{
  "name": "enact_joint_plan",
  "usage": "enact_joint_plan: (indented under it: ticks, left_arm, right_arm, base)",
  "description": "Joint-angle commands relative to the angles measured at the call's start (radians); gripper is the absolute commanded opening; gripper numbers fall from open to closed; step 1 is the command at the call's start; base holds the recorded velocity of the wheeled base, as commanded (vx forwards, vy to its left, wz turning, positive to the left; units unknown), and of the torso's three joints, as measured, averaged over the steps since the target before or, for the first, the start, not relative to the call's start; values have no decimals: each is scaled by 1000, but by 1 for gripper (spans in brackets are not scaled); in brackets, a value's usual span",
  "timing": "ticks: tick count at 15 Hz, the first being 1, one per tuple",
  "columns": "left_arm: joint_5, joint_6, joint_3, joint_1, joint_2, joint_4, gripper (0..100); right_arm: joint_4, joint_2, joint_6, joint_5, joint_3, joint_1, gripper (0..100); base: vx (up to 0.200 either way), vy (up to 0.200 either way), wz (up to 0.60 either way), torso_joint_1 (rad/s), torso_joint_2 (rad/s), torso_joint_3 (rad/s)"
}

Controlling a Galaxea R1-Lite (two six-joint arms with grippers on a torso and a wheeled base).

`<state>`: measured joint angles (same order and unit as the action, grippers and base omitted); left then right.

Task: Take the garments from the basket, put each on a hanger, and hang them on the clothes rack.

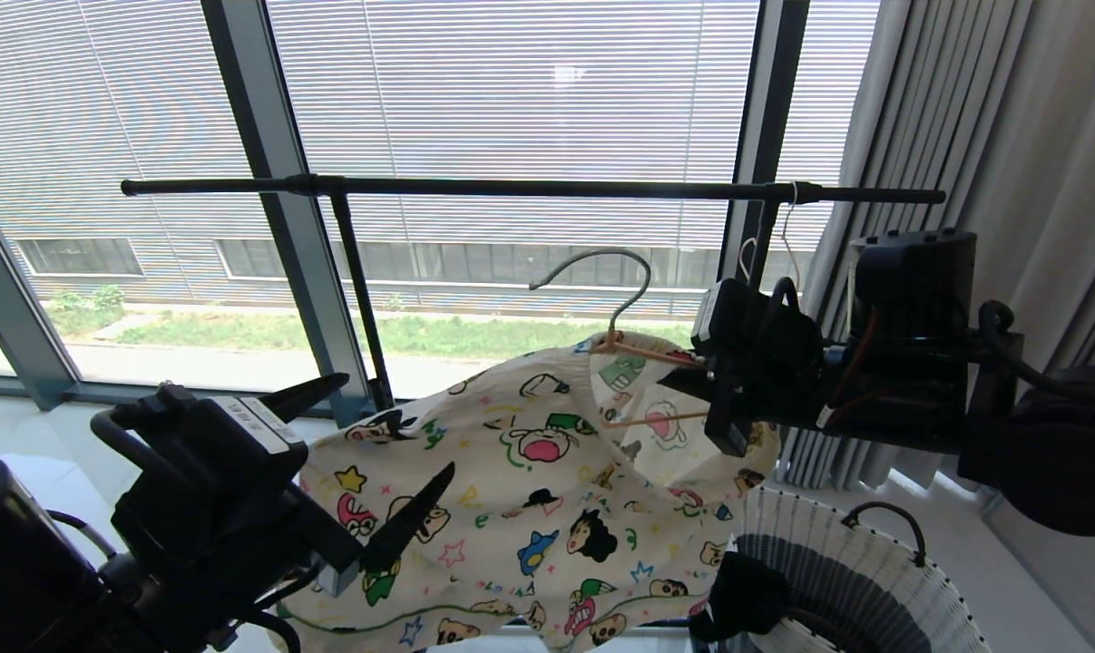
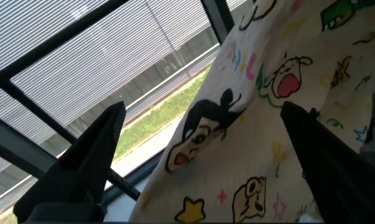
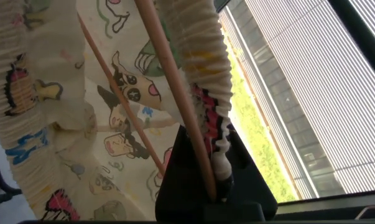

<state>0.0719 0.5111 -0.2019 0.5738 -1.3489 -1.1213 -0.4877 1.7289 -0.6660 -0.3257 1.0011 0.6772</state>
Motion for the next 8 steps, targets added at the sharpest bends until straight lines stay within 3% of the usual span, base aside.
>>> enact_joint_plan:
  ticks: [1, 5, 8]
  left_arm:
    - [-1, -2, 58, -84, 67, 0, 100]
    - [-11, -19, 144, -175, 116, 1, 100]
    - [-30, -158, 137, -249, 22, 3, 100]
  right_arm:
    - [-8, -8, -3, -3, 1, -50, 0]
    - [-8, -26, -1, -15, 1, -87, 0]
    - [-8, -37, -3, -44, 1, -85, 0]
  base:
    - [0, 0, 0, 0, 0, 0]
    - [0, 0, 0, 0, 0, 0]
    - [0, 0, 0, 0, 0, 0]
